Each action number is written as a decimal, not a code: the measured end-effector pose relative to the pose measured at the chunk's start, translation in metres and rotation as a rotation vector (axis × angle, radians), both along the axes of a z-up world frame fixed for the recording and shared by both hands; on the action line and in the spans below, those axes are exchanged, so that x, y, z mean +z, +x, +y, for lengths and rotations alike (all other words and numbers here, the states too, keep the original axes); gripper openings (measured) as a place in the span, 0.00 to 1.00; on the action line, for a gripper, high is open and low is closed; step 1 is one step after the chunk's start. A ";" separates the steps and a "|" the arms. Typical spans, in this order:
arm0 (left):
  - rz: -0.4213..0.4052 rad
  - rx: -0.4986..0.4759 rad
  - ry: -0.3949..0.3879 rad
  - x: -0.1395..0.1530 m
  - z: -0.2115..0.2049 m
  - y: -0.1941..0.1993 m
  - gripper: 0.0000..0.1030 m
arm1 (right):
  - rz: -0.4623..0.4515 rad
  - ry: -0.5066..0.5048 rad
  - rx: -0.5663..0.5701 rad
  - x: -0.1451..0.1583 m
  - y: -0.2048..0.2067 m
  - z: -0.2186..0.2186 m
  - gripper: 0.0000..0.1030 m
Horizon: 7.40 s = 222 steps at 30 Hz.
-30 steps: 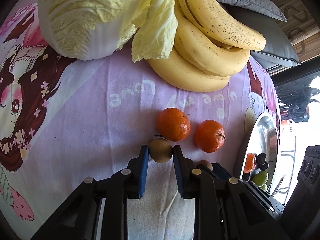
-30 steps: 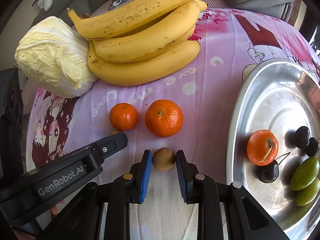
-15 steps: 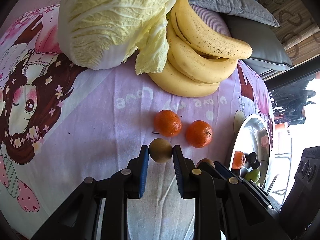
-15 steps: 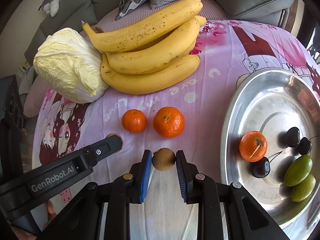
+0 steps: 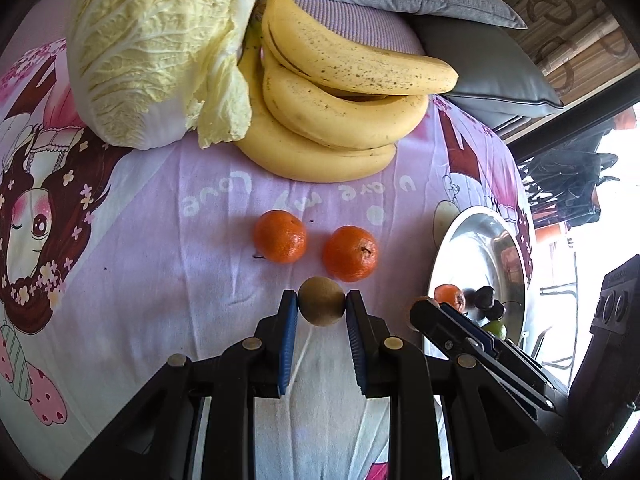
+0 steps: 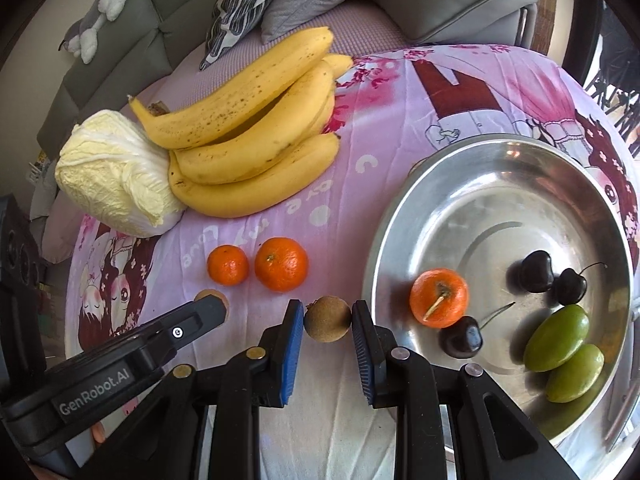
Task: Organize fruits
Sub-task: 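Lift the brown fruit with the right tool and carry it over the steel bowl, then open the right tool to release the brown fruit into the bowl, then withdraw the right tool from the bowl toward the mandarins on the table, then close the right tool on the larger mandarin while the left tool closes on the smaller mandarin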
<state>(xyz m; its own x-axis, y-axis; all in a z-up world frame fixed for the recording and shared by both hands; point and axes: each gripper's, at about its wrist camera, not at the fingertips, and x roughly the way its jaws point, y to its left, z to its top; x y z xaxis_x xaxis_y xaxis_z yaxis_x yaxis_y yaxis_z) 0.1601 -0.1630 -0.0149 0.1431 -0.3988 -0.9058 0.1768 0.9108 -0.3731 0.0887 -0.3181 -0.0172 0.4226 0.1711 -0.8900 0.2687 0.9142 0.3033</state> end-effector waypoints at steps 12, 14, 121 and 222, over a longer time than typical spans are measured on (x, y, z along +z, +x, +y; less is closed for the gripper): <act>-0.024 -0.147 0.005 0.005 -0.056 -0.026 0.25 | -0.008 -0.022 -0.141 0.007 -0.019 -0.055 0.26; -0.024 -0.179 0.007 0.004 -0.067 -0.033 0.25 | -0.009 -0.034 -0.162 0.008 -0.023 -0.061 0.26; 0.022 0.080 0.226 -0.022 0.000 -0.022 0.89 | 0.065 -0.095 -0.157 -0.009 -0.025 -0.075 1.00; 0.001 0.146 -0.014 -0.055 0.004 0.044 0.34 | -0.089 -0.079 0.176 -0.032 0.046 0.049 0.41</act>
